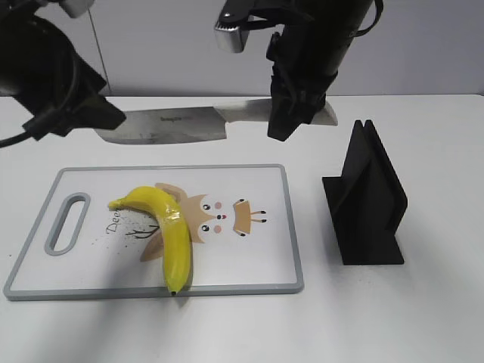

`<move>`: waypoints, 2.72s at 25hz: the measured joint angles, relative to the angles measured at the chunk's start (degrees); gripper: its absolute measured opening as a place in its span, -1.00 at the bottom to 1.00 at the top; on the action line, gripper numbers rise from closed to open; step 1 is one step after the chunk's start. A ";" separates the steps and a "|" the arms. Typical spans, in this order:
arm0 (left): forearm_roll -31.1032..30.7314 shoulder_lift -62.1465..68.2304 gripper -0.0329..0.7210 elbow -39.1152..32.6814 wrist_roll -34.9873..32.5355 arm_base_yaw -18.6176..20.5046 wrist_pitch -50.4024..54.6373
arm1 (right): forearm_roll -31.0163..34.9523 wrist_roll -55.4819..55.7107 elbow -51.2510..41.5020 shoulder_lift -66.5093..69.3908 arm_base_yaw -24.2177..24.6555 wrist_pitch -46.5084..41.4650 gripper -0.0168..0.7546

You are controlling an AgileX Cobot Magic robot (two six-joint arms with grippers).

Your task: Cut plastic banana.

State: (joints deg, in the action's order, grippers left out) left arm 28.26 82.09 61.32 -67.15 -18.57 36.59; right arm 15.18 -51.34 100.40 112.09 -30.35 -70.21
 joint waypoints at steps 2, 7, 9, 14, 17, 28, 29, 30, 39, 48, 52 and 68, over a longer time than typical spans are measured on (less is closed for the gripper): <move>0.06 0.00 0.73 0.00 1.53 0.00 -4.42 | -0.49 0.34 0.00 0.00 0.18 0.00 -0.47; -0.01 -0.07 0.73 0.17 7.49 0.05 -8.17 | -0.66 1.18 0.00 0.00 0.26 0.00 -0.47; -0.39 -0.07 0.73 0.37 12.93 0.94 -8.31 | -0.66 3.42 0.00 0.00 0.26 0.00 -0.47; -6.50 -0.20 0.69 1.98 31.59 7.38 -4.60 | -1.40 16.84 0.29 0.00 0.26 -0.05 -0.47; -13.58 -0.31 0.67 4.30 42.47 12.42 3.13 | -2.91 26.78 1.27 0.00 0.26 -0.05 -0.47; -23.75 -0.57 0.64 6.74 55.71 18.82 32.42 | -2.73 52.81 1.41 -3.37 0.13 -0.11 -0.47; -23.80 -0.90 0.64 6.74 55.79 18.82 32.67 | -2.45 53.75 0.42 -4.26 -0.04 -0.05 -0.47; -23.86 -1.47 0.64 6.34 55.79 18.82 32.67 | -2.34 54.42 -0.76 -5.27 -0.28 -0.05 -0.47; -24.09 -13.95 0.64 -3.54 57.91 18.82 33.03 | -2.82 63.34 -21.98 -19.63 -0.97 9.49 -0.47; -25.03 -30.14 0.60 -16.16 58.09 18.82 27.52 | -16.41 76.69 -35.37 -32.14 -0.97 15.24 -0.47; -25.09 -37.73 0.59 -22.24 58.09 18.82 22.64 | -18.68 79.71 -37.54 -35.55 -0.97 15.14 -0.47; -25.19 -69.73 0.56 -32.93 58.14 18.82 24.96 | -22.54 86.50 -48.05 -39.04 -0.97 19.08 -0.47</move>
State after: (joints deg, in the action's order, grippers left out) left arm 3.08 12.36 28.39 -9.01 0.26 61.55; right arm -7.36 35.16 52.36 73.05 -31.32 -51.13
